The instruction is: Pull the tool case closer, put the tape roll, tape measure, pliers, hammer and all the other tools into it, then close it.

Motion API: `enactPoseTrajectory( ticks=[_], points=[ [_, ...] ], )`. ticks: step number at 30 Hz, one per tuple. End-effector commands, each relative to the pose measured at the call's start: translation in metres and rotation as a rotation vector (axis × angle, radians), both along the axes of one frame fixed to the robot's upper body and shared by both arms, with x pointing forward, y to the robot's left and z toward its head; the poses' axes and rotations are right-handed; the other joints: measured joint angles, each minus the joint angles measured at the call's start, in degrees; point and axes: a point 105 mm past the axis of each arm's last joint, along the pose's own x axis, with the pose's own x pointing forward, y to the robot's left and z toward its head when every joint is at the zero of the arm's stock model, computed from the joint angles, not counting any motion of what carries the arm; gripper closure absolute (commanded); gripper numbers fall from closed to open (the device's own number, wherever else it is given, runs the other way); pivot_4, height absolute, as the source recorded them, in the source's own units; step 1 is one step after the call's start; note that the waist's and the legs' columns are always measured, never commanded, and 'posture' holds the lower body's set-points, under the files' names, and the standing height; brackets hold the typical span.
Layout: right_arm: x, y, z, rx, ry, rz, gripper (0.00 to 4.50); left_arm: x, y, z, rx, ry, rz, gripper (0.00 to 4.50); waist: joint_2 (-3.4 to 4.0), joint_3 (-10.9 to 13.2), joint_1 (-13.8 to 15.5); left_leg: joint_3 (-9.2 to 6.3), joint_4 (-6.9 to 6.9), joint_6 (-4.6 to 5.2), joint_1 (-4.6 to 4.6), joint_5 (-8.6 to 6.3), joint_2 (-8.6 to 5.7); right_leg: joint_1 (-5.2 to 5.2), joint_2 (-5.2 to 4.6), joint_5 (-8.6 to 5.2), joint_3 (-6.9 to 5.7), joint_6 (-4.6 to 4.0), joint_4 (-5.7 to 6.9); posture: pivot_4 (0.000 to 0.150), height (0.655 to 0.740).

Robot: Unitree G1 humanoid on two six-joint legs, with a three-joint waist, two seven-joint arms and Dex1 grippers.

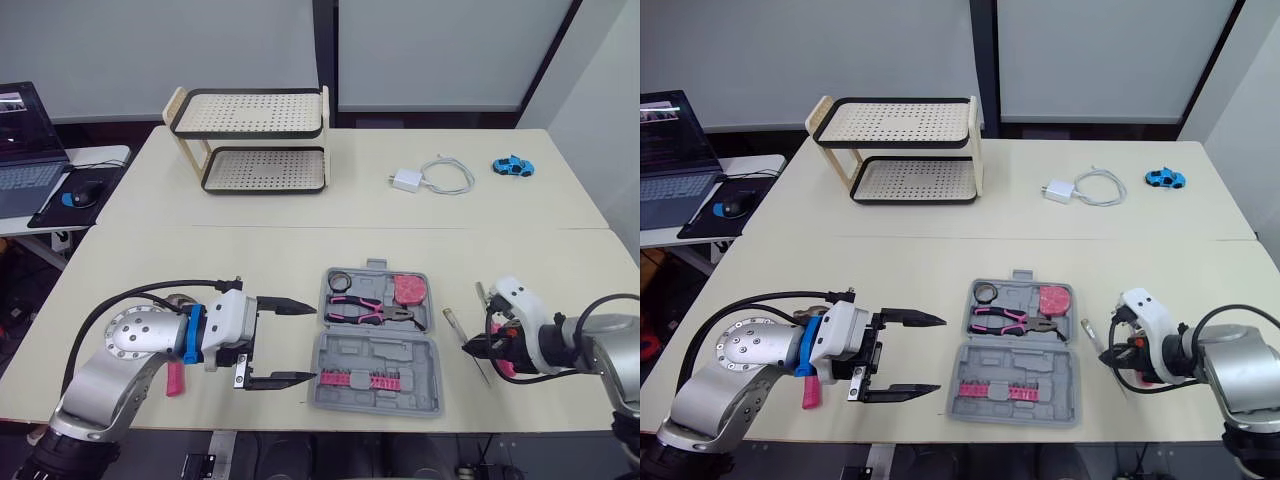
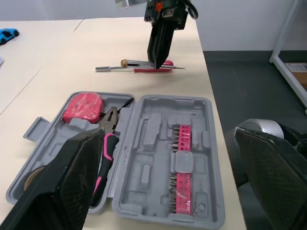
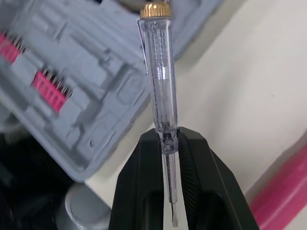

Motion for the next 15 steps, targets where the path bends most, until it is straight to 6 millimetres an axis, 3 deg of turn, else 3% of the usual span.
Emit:
enactPoseTrajectory(
  ticks=[1, 15],
  points=[
    [0.010, -0.010, -0.001, -0.014, -0.056, -0.145, 4.33, 0.001, -0.006, 0.009, -0.019, -0.031, -0.037, 0.00, 0.02, -0.01, -0.05, 0.01, 0.00, 0.00, 0.00, 0.00, -0.02, -0.01, 0.00, 0.00, 0.01, 0.00, 0.01, 0.150, 0.7400],
    [0.027, 0.006, -0.019, -0.027, -0.040, -0.244, 4.33, 0.005, -0.019, 0.017, -0.020, -0.043, -0.056, 0.00, 0.03, -0.01, -0.82, 0.02, -0.01, 0.00, 0.02, 0.00, -0.03, -0.05, 0.06, 0.00, 0.02, 0.00, 0.04, 0.150, 0.7400]
  ],
)
